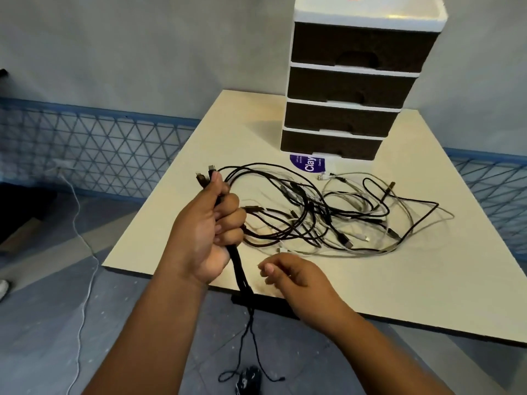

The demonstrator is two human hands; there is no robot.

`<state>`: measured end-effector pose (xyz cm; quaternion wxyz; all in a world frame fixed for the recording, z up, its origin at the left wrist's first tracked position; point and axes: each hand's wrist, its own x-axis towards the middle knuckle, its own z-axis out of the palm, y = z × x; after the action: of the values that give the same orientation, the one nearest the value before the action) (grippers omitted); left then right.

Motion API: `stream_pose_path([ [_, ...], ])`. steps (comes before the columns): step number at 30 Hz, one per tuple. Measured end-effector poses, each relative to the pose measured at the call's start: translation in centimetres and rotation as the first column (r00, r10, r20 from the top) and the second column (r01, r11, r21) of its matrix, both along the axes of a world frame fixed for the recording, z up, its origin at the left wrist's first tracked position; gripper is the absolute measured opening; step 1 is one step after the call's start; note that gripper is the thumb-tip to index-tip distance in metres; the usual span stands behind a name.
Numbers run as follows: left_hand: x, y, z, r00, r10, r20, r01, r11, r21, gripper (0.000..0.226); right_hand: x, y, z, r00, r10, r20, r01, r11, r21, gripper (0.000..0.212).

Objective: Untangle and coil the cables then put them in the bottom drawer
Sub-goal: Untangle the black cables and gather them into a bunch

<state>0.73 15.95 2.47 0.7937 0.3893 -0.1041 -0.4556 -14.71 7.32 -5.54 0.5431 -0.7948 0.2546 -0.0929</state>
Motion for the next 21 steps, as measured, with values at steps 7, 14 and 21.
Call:
stream_pose_path([
  [7, 4.9, -2.6, -0.7, 0.999, -0.035, -0.011, 0.035, 0.999, 0.027, 0.031, 7.1, -1.9, -2.4, 0.997, -0.047, -0.069, -0.011, 0.750, -0.662, 0.017],
  [14, 8.7, -4.4, -2.0, 0.999, -0.045, -0.011, 0.046, 0.996, 0.078, 0.030, 9.1, -2.7, -2.1, 0.945, -0.202, -0.258, -0.084, 0.613, -0.786, 0.009],
  [21, 11.0, -5.1, -2.0, 0.996, -0.084, -0.009, 0.084, 0.990, 0.112, 0.028, 8.8, -5.3, 2.8, 0.956, -0.282, -0.077, 0.199, 0.821, -0.536, 0.021],
])
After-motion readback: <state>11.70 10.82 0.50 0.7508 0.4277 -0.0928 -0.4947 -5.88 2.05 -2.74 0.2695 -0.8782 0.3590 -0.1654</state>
